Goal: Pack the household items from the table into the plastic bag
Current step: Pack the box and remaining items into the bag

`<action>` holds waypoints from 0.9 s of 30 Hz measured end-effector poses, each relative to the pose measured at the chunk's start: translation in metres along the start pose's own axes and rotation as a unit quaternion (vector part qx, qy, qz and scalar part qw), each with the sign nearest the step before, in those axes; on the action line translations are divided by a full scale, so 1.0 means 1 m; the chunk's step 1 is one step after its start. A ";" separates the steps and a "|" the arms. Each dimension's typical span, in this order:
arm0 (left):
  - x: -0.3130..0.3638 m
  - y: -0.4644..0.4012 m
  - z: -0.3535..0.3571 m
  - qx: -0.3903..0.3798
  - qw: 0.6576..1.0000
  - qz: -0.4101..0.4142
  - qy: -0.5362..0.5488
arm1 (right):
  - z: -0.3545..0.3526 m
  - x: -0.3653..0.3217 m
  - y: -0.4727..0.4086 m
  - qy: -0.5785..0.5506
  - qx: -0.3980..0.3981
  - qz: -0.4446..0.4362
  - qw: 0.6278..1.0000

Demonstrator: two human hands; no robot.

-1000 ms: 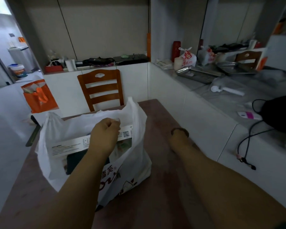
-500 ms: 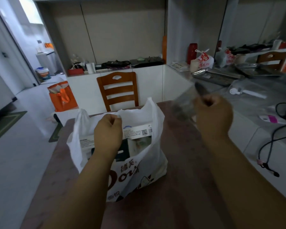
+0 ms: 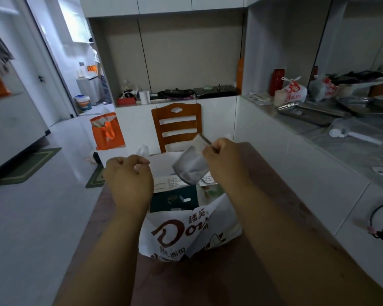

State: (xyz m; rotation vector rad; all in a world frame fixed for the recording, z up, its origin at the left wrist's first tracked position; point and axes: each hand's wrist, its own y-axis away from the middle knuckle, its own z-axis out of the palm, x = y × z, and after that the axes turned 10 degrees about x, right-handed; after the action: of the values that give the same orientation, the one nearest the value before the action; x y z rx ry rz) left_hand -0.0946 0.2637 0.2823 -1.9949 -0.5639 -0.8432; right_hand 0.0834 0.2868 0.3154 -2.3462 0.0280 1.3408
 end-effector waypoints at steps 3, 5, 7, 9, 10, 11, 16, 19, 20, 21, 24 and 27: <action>-0.001 -0.008 0.007 -0.095 0.988 0.037 -0.113 | 0.012 0.012 -0.006 0.139 -0.004 0.004 0.990; 0.002 -0.008 0.010 -0.163 0.981 -0.011 -0.103 | 0.022 0.015 -0.013 0.153 -0.024 0.094 0.984; 0.002 -0.007 0.013 -0.205 0.976 -0.028 -0.065 | 0.027 0.015 -0.014 0.150 -0.055 0.212 0.964; 0.001 -0.008 0.014 -0.210 0.977 -0.021 -0.030 | 0.038 0.019 -0.014 0.201 -0.127 0.216 0.947; 0.003 -0.010 0.014 -0.205 0.978 -0.027 -0.001 | 0.044 0.021 -0.013 0.229 -0.157 0.196 0.941; 0.004 -0.012 0.014 -0.196 0.980 -0.032 0.025 | 0.049 0.022 -0.012 0.242 -0.165 0.170 0.941; 0.004 -0.021 0.015 -0.144 0.986 -0.023 0.081 | 0.042 0.026 -0.015 0.301 -0.235 0.155 0.911; 0.000 -0.027 0.020 -0.130 0.987 -0.042 0.084 | 0.022 0.028 -0.029 0.352 -0.250 0.006 0.902; -0.001 -0.028 0.021 -0.130 0.987 -0.048 0.085 | 0.015 0.029 -0.030 0.347 -0.202 -0.071 0.913; -0.001 -0.028 0.023 -0.128 0.987 -0.050 0.087 | 0.007 0.030 -0.030 0.325 -0.115 -0.134 0.929; 0.000 -0.027 0.026 -0.127 0.987 -0.047 0.092 | -0.008 0.038 -0.027 0.316 0.137 -0.113 0.932; 0.002 -0.027 0.029 -0.130 0.986 -0.051 0.092 | -0.009 0.058 -0.032 0.346 0.003 0.032 0.938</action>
State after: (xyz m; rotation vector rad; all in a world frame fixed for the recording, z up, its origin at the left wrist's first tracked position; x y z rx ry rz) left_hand -0.1012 0.3026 0.2868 -2.1056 -0.4707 -1.2015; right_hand 0.1284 0.3235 0.2826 -2.7053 0.3185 0.4722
